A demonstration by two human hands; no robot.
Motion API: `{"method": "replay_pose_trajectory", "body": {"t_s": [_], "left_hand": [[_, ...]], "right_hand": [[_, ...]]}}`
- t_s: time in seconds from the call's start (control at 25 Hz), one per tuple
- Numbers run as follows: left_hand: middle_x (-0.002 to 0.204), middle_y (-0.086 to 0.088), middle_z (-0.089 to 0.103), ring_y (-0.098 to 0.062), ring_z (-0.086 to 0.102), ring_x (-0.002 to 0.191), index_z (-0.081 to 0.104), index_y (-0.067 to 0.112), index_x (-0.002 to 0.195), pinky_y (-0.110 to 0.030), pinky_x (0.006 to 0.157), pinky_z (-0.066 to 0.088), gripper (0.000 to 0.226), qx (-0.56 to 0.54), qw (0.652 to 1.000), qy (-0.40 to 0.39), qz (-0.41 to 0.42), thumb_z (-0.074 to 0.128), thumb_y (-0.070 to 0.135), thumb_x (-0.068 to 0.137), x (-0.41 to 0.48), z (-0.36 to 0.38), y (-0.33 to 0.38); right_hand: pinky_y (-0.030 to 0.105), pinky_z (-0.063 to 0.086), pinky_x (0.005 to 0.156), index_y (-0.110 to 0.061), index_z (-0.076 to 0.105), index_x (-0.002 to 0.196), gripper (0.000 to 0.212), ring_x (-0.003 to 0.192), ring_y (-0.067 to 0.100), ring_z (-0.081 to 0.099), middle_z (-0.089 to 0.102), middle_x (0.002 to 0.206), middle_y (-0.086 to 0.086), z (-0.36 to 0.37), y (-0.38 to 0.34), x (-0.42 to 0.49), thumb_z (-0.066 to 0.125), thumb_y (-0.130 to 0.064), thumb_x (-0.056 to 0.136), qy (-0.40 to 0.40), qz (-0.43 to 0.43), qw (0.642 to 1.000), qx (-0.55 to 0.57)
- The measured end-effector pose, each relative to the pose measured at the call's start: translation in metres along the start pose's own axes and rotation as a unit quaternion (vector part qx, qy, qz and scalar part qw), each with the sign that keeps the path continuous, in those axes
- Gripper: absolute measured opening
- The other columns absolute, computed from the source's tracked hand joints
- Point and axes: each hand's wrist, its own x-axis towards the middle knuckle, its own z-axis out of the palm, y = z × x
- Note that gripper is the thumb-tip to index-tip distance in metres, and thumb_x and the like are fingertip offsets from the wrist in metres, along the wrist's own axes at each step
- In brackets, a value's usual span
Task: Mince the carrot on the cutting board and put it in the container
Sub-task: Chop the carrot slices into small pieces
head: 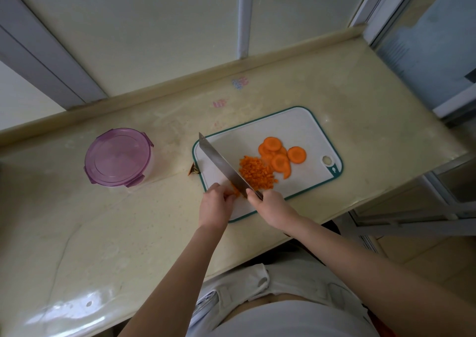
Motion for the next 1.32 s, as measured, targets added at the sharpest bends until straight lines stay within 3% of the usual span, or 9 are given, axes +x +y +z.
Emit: {"method": "replay_pose_trajectory", "body": {"t_s": [0.4, 0.56, 0.96, 1.32], "left_hand": [[0.086, -0.004, 0.057, -0.013, 0.049, 0.071, 0.067, 0.005, 0.086, -0.020, 0.066, 0.039, 0.011, 0.000, 1.000, -0.009, 0.011, 0.067, 0.015, 0.085, 0.006, 0.007, 0.007], [0.082, 0.001, 0.051, -0.011, 0.047, 0.069, 0.066, 0.006, 0.086, -0.015, 0.063, 0.034, 0.008, 0.006, 1.000, -0.012, 0.005, 0.067, 0.014, 0.084, 0.007, 0.005, 0.007], [0.086, -0.005, 0.058, -0.013, 0.049, 0.072, 0.068, 0.004, 0.085, -0.016, 0.065, 0.036, 0.007, -0.013, 1.000, -0.013, -0.009, 0.067, 0.010, 0.083, 0.009, 0.009, 0.004], [0.086, -0.005, 0.060, -0.012, 0.050, 0.071, 0.070, 0.005, 0.085, -0.016, 0.066, 0.038, 0.007, -0.011, 1.000, -0.003, 0.021, 0.065, 0.010, 0.082, 0.005, 0.009, 0.001]], "right_hand": [[0.022, 0.029, 0.051, -0.015, 0.039, 0.059, 0.048, 0.050, 0.012, 0.042, 0.042, 0.055, -0.001, -0.015, 0.006, 0.000, 0.040, -0.040, 0.100, 0.039, -0.009, 0.998, 0.050], [0.023, 0.031, 0.050, -0.014, 0.038, 0.056, 0.050, 0.050, 0.014, 0.042, 0.041, 0.054, 0.000, -0.012, 0.008, 0.001, 0.041, -0.039, 0.100, 0.023, -0.004, 0.999, 0.026], [0.029, 0.030, 0.051, -0.015, 0.036, 0.053, 0.053, 0.052, 0.019, 0.042, 0.040, 0.052, 0.000, 0.001, -0.002, 0.004, 0.040, -0.039, 0.099, 0.039, -0.001, 0.999, -0.017], [0.029, 0.029, 0.050, -0.013, 0.036, 0.056, 0.053, 0.050, 0.018, 0.042, 0.041, 0.053, 0.002, -0.016, 0.000, 0.011, 0.039, -0.045, 0.099, 0.021, 0.014, 0.999, 0.039]]}}
